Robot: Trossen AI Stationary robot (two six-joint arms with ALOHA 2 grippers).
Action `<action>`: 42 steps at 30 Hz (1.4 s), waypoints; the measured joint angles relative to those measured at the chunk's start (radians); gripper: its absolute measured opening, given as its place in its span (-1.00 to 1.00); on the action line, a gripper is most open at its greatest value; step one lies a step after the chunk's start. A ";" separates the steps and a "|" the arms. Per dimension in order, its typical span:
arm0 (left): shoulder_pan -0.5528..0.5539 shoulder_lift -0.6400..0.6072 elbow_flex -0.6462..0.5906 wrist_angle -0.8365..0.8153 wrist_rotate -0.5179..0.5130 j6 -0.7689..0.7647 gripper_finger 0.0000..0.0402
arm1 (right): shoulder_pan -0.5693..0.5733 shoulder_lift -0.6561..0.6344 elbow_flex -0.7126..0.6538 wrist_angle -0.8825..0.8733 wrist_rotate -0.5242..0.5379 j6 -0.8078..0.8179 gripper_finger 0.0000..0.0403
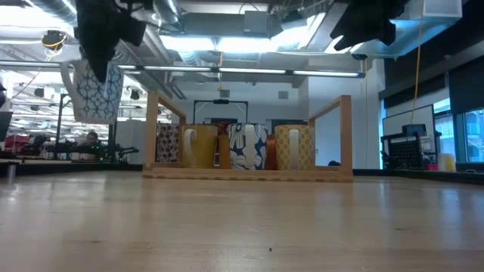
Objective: Place coffee mugs
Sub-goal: Put the patterned light blue mug on the shelf
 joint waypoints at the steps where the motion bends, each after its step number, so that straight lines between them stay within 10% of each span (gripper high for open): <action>1: -0.029 0.000 0.005 0.002 0.023 -0.008 -0.91 | 0.000 0.000 0.000 0.000 0.000 0.000 -0.26; 16: -0.338 0.167 0.281 0.116 -0.003 -0.213 -0.91 | 0.000 0.000 0.000 -0.001 0.000 0.000 -0.26; 23: -0.269 0.388 0.411 0.138 -0.192 -0.312 -0.91 | 0.000 0.000 0.000 0.000 0.000 0.005 -0.26; 42: -0.078 0.682 0.440 0.359 -0.155 -0.202 -0.91 | 0.000 0.000 0.000 -0.002 0.000 0.033 -0.26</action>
